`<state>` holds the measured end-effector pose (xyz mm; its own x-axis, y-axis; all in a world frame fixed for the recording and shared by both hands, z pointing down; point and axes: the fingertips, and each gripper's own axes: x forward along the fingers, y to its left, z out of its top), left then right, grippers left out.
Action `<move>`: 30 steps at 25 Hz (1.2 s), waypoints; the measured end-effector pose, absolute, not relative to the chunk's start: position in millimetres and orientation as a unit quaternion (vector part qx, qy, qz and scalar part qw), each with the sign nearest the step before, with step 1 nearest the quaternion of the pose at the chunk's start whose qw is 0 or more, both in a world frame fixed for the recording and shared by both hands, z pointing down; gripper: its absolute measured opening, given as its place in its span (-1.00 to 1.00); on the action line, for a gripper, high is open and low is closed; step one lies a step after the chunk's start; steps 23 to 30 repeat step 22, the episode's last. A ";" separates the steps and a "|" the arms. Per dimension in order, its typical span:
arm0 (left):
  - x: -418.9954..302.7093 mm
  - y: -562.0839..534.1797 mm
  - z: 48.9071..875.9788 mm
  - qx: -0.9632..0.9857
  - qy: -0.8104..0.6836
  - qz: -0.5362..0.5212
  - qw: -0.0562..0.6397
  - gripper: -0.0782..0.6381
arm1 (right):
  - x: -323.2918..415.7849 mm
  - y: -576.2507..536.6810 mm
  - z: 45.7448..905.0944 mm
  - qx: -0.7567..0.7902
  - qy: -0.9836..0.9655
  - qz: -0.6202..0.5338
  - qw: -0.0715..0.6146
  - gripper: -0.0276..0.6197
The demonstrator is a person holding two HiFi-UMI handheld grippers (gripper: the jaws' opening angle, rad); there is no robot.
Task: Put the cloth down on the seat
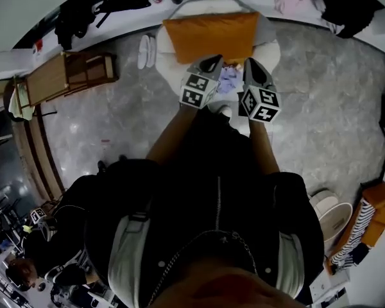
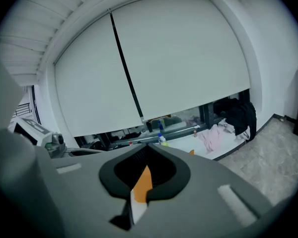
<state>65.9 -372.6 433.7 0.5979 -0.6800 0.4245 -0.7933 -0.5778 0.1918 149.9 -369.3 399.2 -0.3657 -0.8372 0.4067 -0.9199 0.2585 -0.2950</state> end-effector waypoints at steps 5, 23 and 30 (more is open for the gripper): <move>60.8 -380.0 411.7 0.870 -0.442 0.134 0.175 -0.76 | 133.3 -390.9 366.2 0.544 -0.809 0.212 0.065 -0.91; 31.2 -394.9 406.7 0.866 -0.454 0.122 0.172 -0.76 | 106.3 -397.4 346.3 0.536 -0.820 0.184 0.078 -0.91; 31.2 -394.9 406.7 0.866 -0.454 0.122 0.172 -0.76 | 106.3 -397.4 346.3 0.536 -0.820 0.184 0.078 -0.91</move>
